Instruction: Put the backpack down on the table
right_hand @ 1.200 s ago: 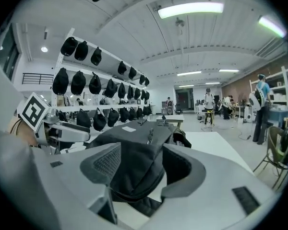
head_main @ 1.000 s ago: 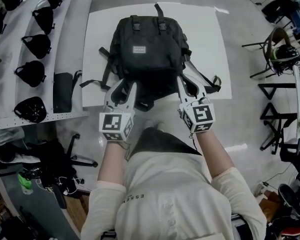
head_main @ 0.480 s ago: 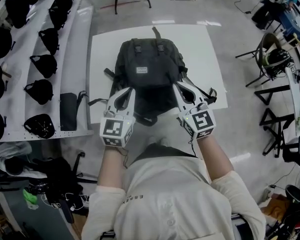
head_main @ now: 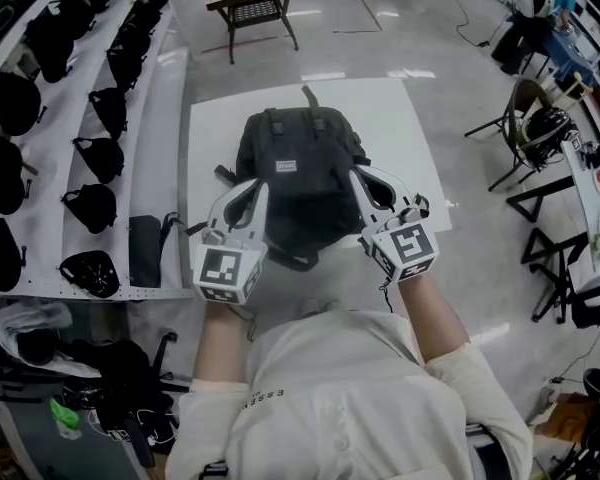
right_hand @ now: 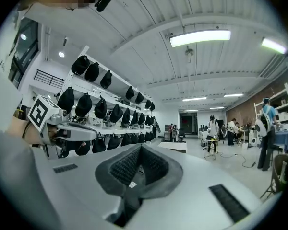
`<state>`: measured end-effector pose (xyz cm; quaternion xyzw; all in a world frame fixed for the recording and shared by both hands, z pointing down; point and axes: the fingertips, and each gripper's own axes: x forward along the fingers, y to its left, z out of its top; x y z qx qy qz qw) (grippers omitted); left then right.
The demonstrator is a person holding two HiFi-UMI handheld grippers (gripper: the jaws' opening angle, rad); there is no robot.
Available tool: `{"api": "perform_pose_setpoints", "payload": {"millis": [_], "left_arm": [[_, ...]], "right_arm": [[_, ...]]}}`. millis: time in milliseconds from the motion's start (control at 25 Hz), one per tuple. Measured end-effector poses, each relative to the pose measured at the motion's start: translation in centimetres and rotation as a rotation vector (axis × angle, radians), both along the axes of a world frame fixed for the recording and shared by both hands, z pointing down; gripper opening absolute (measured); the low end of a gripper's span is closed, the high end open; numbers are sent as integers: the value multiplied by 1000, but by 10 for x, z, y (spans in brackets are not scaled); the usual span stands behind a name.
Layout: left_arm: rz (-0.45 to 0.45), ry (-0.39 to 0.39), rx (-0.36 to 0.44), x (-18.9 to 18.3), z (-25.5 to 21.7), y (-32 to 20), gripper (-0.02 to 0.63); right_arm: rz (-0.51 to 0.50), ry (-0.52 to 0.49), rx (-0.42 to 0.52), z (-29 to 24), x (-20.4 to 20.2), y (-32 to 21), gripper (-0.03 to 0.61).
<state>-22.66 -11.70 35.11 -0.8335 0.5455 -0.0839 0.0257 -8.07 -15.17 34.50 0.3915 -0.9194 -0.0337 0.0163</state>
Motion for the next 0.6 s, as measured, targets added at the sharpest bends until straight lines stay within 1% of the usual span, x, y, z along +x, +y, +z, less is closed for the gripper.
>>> {"api": "perform_pose_setpoints", "payload": {"millis": [160,320,440,600], "left_arm": [[9,-32,32,-2,-5,1,5],[14,-24,48,0,-13,1,5],[38,-14,35,3,-13,4,5],[71,-36,9,6,-6,8,5]], "right_arm": [[-14,-3,24,-7,-4,5,14],[-38,-2,24,-7,-8,9,14],[-39,-6,15,-5,-9,11,14],[-27,-17,18,-4,-11,14,14]]}}
